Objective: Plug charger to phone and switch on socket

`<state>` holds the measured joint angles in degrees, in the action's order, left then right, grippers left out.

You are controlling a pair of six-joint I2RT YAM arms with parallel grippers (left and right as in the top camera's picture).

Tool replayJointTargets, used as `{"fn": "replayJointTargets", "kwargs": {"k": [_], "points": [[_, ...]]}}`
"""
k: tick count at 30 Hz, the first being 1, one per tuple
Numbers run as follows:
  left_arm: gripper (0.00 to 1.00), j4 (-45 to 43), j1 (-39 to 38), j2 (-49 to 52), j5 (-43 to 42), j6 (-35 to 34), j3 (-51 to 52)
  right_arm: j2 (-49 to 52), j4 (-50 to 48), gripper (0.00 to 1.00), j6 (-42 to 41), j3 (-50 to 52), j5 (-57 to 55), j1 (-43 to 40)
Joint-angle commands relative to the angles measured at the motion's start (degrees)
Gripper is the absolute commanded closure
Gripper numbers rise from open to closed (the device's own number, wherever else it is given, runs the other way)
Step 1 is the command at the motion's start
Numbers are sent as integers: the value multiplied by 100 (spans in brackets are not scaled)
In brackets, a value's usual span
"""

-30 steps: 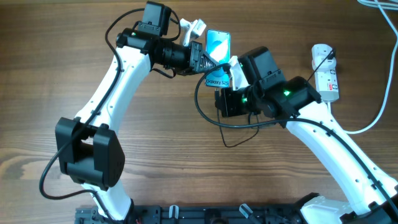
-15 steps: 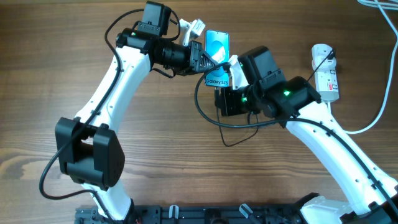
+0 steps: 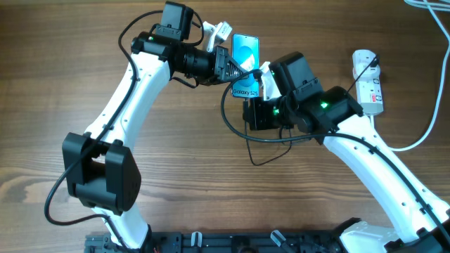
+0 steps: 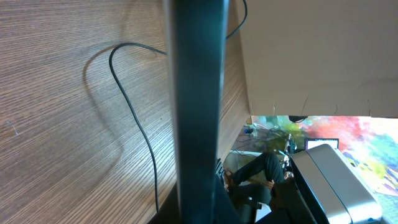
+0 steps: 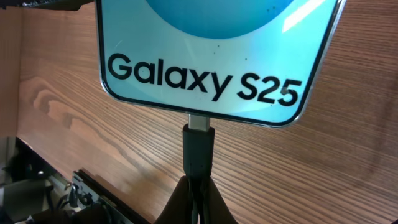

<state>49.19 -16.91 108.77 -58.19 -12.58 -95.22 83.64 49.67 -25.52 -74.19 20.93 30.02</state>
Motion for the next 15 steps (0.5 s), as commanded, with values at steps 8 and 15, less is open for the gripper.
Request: {"fn": "replayJointTargets", "kwargs": {"k": [8, 15], "points": [[96, -37, -42, -151, -225, 15, -46, 44, 50, 96, -17, -129, 225, 13], [96, -35, -42, -151, -271, 15, -46, 44, 37, 96, -20, -129, 133, 13]]}}
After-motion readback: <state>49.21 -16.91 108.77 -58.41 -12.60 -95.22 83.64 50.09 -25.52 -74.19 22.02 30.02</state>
